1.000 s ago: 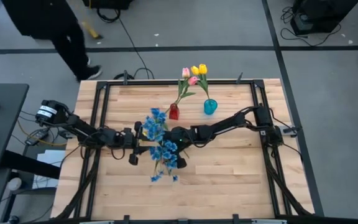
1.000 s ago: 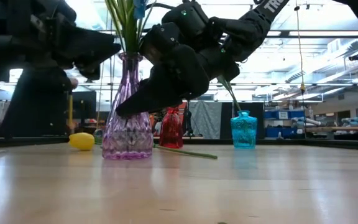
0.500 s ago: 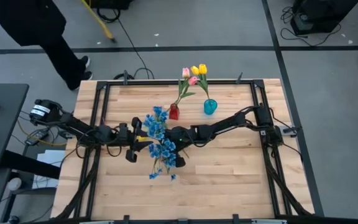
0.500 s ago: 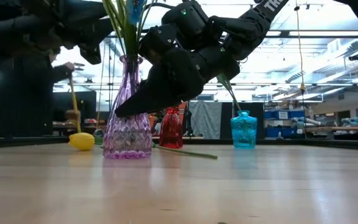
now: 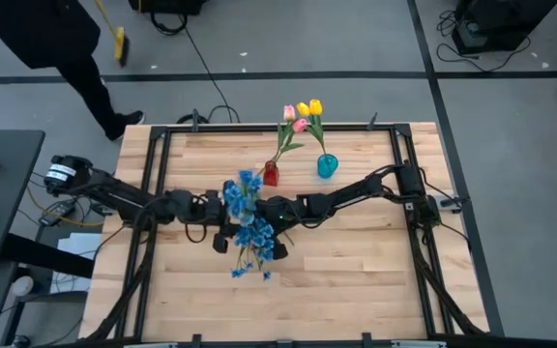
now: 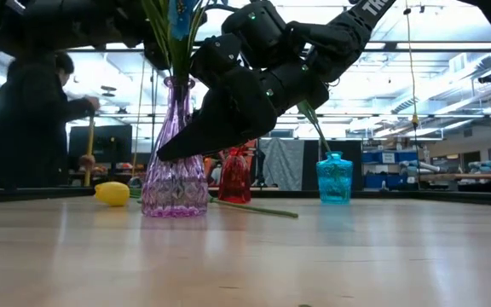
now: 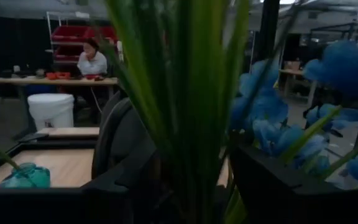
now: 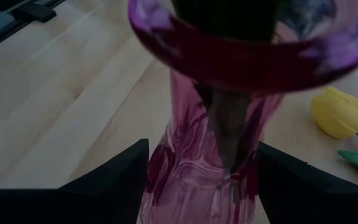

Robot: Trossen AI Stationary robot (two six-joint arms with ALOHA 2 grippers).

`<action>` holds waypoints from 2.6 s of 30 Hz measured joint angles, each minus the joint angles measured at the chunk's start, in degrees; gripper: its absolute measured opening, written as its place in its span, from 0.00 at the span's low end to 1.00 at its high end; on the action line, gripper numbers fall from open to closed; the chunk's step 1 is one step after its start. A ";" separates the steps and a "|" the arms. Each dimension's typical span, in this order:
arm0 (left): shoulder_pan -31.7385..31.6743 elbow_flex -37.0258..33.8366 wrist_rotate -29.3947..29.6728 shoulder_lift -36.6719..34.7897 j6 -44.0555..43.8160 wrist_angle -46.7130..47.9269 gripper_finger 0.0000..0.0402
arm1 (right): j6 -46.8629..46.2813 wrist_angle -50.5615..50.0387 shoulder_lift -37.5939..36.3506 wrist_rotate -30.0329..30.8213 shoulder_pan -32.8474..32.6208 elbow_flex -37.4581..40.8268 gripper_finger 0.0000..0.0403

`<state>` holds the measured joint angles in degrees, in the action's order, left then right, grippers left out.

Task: Sort flowers into vase by color
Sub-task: Put the blue flowers into the pink vase

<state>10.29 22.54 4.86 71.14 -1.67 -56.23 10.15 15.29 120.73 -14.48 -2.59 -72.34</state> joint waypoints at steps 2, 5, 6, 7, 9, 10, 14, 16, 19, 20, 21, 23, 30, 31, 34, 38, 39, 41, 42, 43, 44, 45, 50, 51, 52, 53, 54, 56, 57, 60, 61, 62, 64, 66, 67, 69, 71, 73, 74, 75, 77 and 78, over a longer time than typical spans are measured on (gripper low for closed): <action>-0.42 0.70 -0.05 -0.32 -0.04 1.69 0.49 | 0.01 -0.02 0.00 -0.05 0.00 0.00 0.67; -0.71 1.06 -0.04 -0.38 -0.04 2.38 0.48 | 0.03 -0.01 0.00 -0.09 0.00 -0.01 0.67; -0.73 1.06 -0.04 -0.38 -0.01 2.43 0.47 | 0.03 -0.02 0.00 -0.11 0.00 -0.01 0.67; -0.73 1.06 -0.04 -0.38 0.09 2.45 0.45 | 0.04 -0.02 0.00 -0.11 0.00 -0.01 0.67; -0.75 1.06 -0.04 -0.43 1.09 2.42 0.41 | 0.08 -0.02 0.00 -0.09 0.00 -0.01 0.67; -0.73 1.06 -0.04 -0.84 1.36 2.83 0.39 | 0.09 -0.02 0.00 -0.08 0.00 -0.01 0.67; -0.73 1.03 -0.04 -3.32 1.55 5.73 0.29 | 0.09 0.00 -0.02 0.04 0.00 0.00 0.67; -0.73 1.03 -0.25 -4.39 1.50 8.70 0.23 | 0.08 0.00 -0.02 0.04 0.00 -0.02 0.67; -0.73 1.03 -0.62 -4.97 1.18 12.01 0.14 | 0.07 0.13 -0.02 0.04 0.00 0.00 0.67; -0.73 1.03 -0.86 -4.84 1.14 12.79 0.11 | 0.04 0.21 -0.02 0.04 0.00 -0.02 0.67; -0.73 1.03 -1.42 -4.52 1.10 13.46 0.09 | 0.01 0.27 -0.02 0.04 0.00 -0.01 0.67; -0.73 1.03 -2.30 -3.84 0.85 14.41 0.06 | -0.04 0.33 -0.02 0.07 0.00 0.00 0.67; -0.73 1.06 -3.85 -2.27 -0.09 15.99 0.08 | -0.07 0.46 -0.02 0.09 0.00 -0.02 0.67; -0.73 1.08 -3.95 -2.20 -0.09 16.51 0.09 | -0.07 0.48 -0.02 0.09 -0.02 -0.02 0.67; -0.73 1.08 -4.06 -2.20 -0.09 17.90 0.10 | -0.10 0.48 -0.02 0.09 -0.02 -0.01 0.67; -0.73 1.12 -4.89 -2.24 0.79 19.06 0.09 | -0.93 0.50 -0.02 0.07 -0.02 0.00 0.67; -0.73 1.14 -5.29 -2.24 1.39 19.41 0.09 | -0.96 0.52 -0.02 0.06 -0.03 -0.01 0.67; -0.73 1.19 -5.64 -2.26 1.68 20.42 0.09 | -0.98 0.57 -0.02 0.09 -0.04 -0.02 0.67; -0.73 1.19 -5.69 -2.26 1.66 20.89 0.09 | -1.03 0.57 -0.02 0.07 -0.04 -0.02 0.67; -0.73 1.19 -5.80 -2.26 1.65 21.15 0.09 | -1.01 0.57 -0.01 0.06 -0.04 -0.02 0.67; -0.73 1.19 -6.08 -2.26 1.63 21.31 0.09 | -1.01 0.57 -0.02 0.06 -0.04 -0.02 0.67; -0.73 1.19 -6.48 -2.26 1.60 21.40 0.09 | -0.99 0.57 -0.01 0.07 -0.04 -0.02 0.67; -0.73 1.19 -7.12 -2.26 1.51 22.87 0.09 | -0.98 0.61 -0.02 0.06 -0.04 -0.02 0.67; -0.74 1.19 -7.14 -2.28 1.49 23.24 0.09 | -0.98 0.59 -0.02 0.06 -0.04 -0.02 0.67; -0.73 1.19 -7.16 -2.28 1.49 23.61 0.09 | -1.00 0.60 -0.02 0.06 -0.04 -0.02 0.67; -0.73 1.19 -7.17 -2.28 1.49 23.90 0.09 | -1.01 0.61 -0.02 0.06 -0.04 -0.04 0.67; -0.73 1.19 -7.19 -2.28 1.49 24.18 0.09 | -1.01 0.61 -0.02 0.06 -0.04 -0.04 0.67; -0.73 1.16 -7.23 -2.26 1.46 24.45 0.09 | -1.03 0.61 -0.02 0.06 -0.04 -0.04 0.67; -0.73 1.16 -7.26 -2.26 1.36 24.46 0.09 | -1.03 0.61 -0.02 0.06 -0.04 -0.04 0.67; -0.73 1.12 -7.13 -2.24 0.19 24.50 0.10 | -1.35 0.59 -0.02 0.06 -0.04 -0.04 0.67; -0.73 1.10 -7.10 -2.24 -0.22 24.53 0.11 | -1.45 0.59 -0.02 0.05 -0.04 -0.04 0.67; -0.73 1.08 -7.07 -2.24 -0.45 24.64 0.13 | -1.46 0.57 -0.02 0.03 -0.03 -0.04 0.67; -0.73 1.01 -6.70 -2.20 -0.48 24.71 0.19 | -1.46 0.52 -0.02 -0.16 -0.02 -0.04 0.67; -0.67 0.88 -6.29 -2.97 -0.48 24.43 0.27 | -1.49 0.52 -0.02 -0.42 0.00 -0.02 0.67; -0.64 0.85 -6.04 -3.65 -0.24 24.70 0.31 | -1.59 0.54 -0.02 -0.46 0.00 -0.04 0.67; -0.79 0.75 -6.00 -5.14 -0.02 25.83 0.39 | -1.66 0.55 -0.09 -0.44 -0.02 -0.04 0.67; -0.91 0.68 -5.23 -7.28 0.08 27.92 0.45 | -1.68 0.78 -0.09 -0.35 0.00 -0.03 0.67; -0.97 0.68 -3.87 -9.37 0.22 29.64 0.50 | -1.79 1.14 -0.09 -0.11 0.00 -0.03 0.67; -0.93 0.70 -3.10 -10.30 0.53 30.36 0.52 | -1.77 1.37 -0.09 -0.11 0.02 -0.02 0.67; -0.93 0.71 -2.95 -11.24 0.87 31.27 0.53 | -1.72 1.67 -0.09 -0.11 0.07 0.00 0.67; -0.93 0.71 -2.75 -12.33 1.06 31.52 0.54 | -1.58 2.21 -0.09 0.08 0.07 0.02 0.67; -0.93 0.71 -2.69 -12.87 1.21 31.52 0.54 | -1.57 2.54 -0.07 0.07 0.13 0.05 0.67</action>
<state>9.37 23.24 2.18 58.27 -0.46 -24.70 8.58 17.83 120.66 -14.41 -2.46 -72.28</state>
